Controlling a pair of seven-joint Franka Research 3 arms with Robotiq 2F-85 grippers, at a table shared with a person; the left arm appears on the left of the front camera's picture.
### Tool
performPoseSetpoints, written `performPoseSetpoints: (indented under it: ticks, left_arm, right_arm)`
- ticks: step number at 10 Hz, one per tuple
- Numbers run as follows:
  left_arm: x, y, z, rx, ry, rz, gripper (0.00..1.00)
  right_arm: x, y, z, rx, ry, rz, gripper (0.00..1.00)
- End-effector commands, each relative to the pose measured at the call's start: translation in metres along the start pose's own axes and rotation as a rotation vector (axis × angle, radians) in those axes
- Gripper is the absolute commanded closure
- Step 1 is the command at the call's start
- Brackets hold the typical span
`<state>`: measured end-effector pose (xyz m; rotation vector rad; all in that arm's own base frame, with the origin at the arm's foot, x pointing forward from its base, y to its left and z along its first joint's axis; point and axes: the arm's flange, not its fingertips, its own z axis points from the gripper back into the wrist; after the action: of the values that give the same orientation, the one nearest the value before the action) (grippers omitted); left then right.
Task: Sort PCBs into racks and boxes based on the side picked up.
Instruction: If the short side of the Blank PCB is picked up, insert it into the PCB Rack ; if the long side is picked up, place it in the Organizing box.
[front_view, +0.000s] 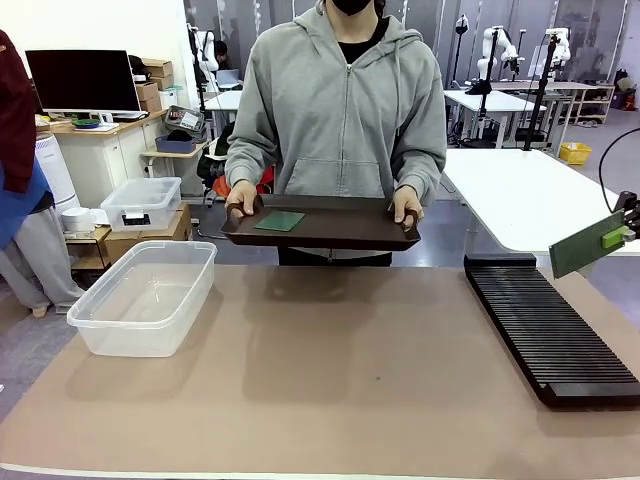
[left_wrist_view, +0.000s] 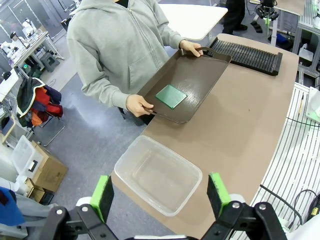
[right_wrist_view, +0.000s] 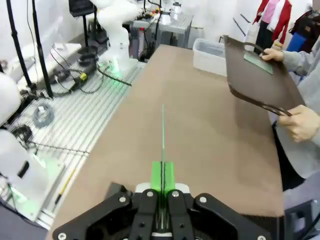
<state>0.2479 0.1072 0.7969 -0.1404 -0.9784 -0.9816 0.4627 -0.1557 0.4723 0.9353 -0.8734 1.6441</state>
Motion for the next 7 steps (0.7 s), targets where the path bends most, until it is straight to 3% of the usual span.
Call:
performPoseSetpoints:
  ticks: [1,3,5,6,7]
  left_arm:
    - [-0.001,-0.001,-0.001,-0.01,-0.009,-0.009,0.0]
    - [-0.001,-0.001,-0.001,-0.01,-0.009,-0.009,0.0]
    - [-0.001,-0.001,-0.001,-0.01,-0.009,-0.009,0.0]
    - [-0.001,-0.001,-0.001,-0.01,-0.009,-0.009,0.0]
    - [-0.001,-0.001,-0.001,-0.01,-0.009,-0.009,0.0]
  right_arm:
    - [-0.022,-0.003,0.014,-0.115,0.035,0.059,0.98]
    - [-0.048,-0.012,0.029,-0.152,0.001,-0.017,0.98]
    - [-0.052,-0.02,0.031,-0.146,-0.176,-0.228,0.98]
    - [-0.056,-0.004,0.027,-0.127,-0.005,-0.03,0.98]
    - [-0.056,-0.004,0.027,-0.127,-0.005,-0.03,0.98]
